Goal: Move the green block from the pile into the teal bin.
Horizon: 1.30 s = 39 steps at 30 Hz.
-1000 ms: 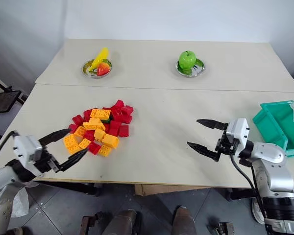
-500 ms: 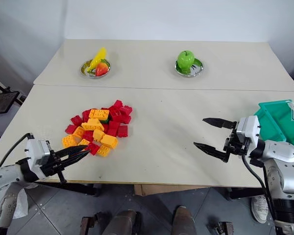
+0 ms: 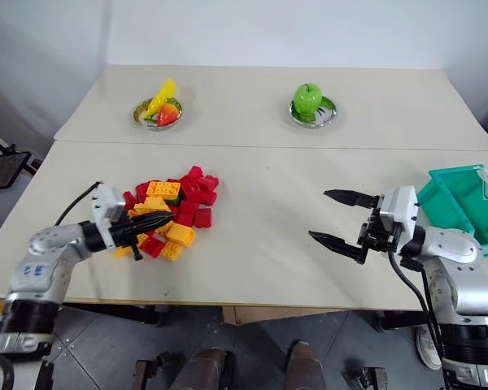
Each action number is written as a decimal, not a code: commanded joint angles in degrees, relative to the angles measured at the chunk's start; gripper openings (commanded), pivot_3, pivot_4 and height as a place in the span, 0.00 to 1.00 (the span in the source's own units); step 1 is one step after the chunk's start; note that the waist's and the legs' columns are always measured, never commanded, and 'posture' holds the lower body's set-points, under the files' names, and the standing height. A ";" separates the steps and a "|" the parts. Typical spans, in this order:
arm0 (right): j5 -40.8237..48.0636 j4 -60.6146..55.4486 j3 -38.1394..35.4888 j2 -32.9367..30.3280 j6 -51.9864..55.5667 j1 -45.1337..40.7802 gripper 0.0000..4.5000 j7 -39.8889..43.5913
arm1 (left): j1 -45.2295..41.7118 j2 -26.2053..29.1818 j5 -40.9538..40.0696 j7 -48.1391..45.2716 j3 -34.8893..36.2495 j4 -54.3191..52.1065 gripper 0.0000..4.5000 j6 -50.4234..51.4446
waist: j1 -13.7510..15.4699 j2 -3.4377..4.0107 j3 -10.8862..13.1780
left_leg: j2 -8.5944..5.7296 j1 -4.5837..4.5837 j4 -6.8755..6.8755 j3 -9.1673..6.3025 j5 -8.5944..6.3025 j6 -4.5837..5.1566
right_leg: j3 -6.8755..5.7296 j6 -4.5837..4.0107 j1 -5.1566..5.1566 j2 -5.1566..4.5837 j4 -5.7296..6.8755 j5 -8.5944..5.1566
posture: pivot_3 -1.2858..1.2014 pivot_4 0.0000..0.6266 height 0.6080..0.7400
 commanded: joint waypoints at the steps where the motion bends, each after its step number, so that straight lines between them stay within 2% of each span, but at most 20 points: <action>1: 0.60 -2.41 -0.23 0.66 -0.43 -1.17 1.00 -0.88 | -7.32 -1.90 1.54 5.92 2.39 7.87 0.01 -1.33 | 0.00 -0.03 0.02 | 0.00 -0.01 0.03 0.04 0.00 0.00 | -0.02 0.00 0.01 0.01 0.02 0.00 | 0.52 0.24 1.00; 6: 0.26 -3.31 0.02 1.45 -0.53 -0.13 1.00 -1.72 | -14.92 -3.25 3.09 12.75 5.30 18.92 0.01 -4.43 | -0.14 -0.05 0.02 | 0.01 -0.02 0.02 0.12 0.00 0.00 | -0.08 0.00 -0.02 0.01 0.02 0.00 | 0.52 0.24 1.00; 11: 0.15 -3.71 -0.13 2.03 -0.48 0.05 1.00 -2.69 | -16.58 -2.46 6.41 14.61 4.60 24.01 0.01 -7.32 | -0.05 -0.05 0.02 | 0.01 0.03 0.08 0.16 0.00 0.00 | -0.08 0.01 0.01 0.01 0.07 0.00 | 0.52 0.24 1.00; 15: 0.07 -3.62 -0.12 2.25 -0.83 0.26 1.00 -3.10 | -12.86 -0.49 6.14 3.82 1.64 18.96 0.01 -7.70 | -0.22 -0.04 0.01 | 0.02 0.06 0.11 0.19 0.01 -0.01 | -0.07 0.01 0.01 0.00 0.14 0.00 | 0.52 0.24 1.00; 19: 0.24 -3.88 -0.12 2.46 -0.97 0.69 1.00 -3.28 | -7.60 3.30 4.67 -5.05 -0.70 10.10 0.01 -2.06 | -0.23 -0.04 0.01 | 0.05 0.05 0.08 0.22 0.00 -0.01 | -0.07 0.01 -0.01 0.01 0.14 0.00 | 0.52 0.24 1.00; 23: 0.17 -3.66 0.07 2.79 -1.24 0.80 1.00 -3.18 | -2.63 6.72 2.60 -7.81 0.38 2.30 0.01 1.90 | -0.18 -0.06 0.02 | 0.08 0.02 0.07 0.22 0.00 -0.01 | -0.05 0.00 -0.06 0.01 0.15 0.00 | 0.52 0.24 1.00; 27: -0.03 -3.04 0.45 3.22 -1.52 0.35 1.00 -3.05 | 5.19 8.83 -4.56 -9.77 5.99 -8.44 0.01 7.49 | -0.34 -0.06 0.02 | 0.11 0.02 0.03 -0.01 -0.02 -0.01 | 0.01 0.00 -0.10 0.02 0.11 0.00 | 0.52 0.24 1.00; 30: -0.13 -2.30 0.93 3.71 -1.89 -0.06 1.00 -2.86 | 12.78 8.94 -7.51 -7.66 12.55 -13.57 0.01 7.91 | -0.38 -0.06 0.02 | 0.14 0.03 0.01 -0.15 -0.03 -0.03 | 0.03 0.00 -0.13 0.02 0.12 0.00 | 0.52 0.24 1.00; 35: -0.29 -0.61 2.30 4.81 -2.40 -1.36 1.00 -1.83 | 22.45 5.38 -14.17 1.73 28.78 -20.42 0.01 8.64 | -0.15 -0.06 0.03 | 0.23 0.03 0.01 -0.16 -0.05 -0.06 | 0.03 -0.06 -0.13 0.05 0.04 0.03 | 0.52 0.24 1.00; 38: -0.56 0.84 2.88 5.36 -2.87 -2.48 1.00 -0.97 | 28.08 3.85 -16.37 5.99 36.12 -23.85 0.13 9.75 | -0.15 -0.06 0.02 | 0.23 0.04 0.02 -0.16 -0.07 -0.07 | 0.04 -0.08 -0.11 0.05 0.04 0.04 | 0.52 0.24 1.00; 39: -0.68 1.62 3.19 5.60 -3.15 -3.14 1.00 -0.50 | 30.88 2.90 -16.84 7.43 39.48 -24.71 0.20 9.58 | -0.14 -0.06 0.02 | 0.23 0.04 0.00 -0.16 -0.08 -0.08 | 0.04 -0.08 -0.11 0.05 0.02 0.05 | 0.52 0.24 1.00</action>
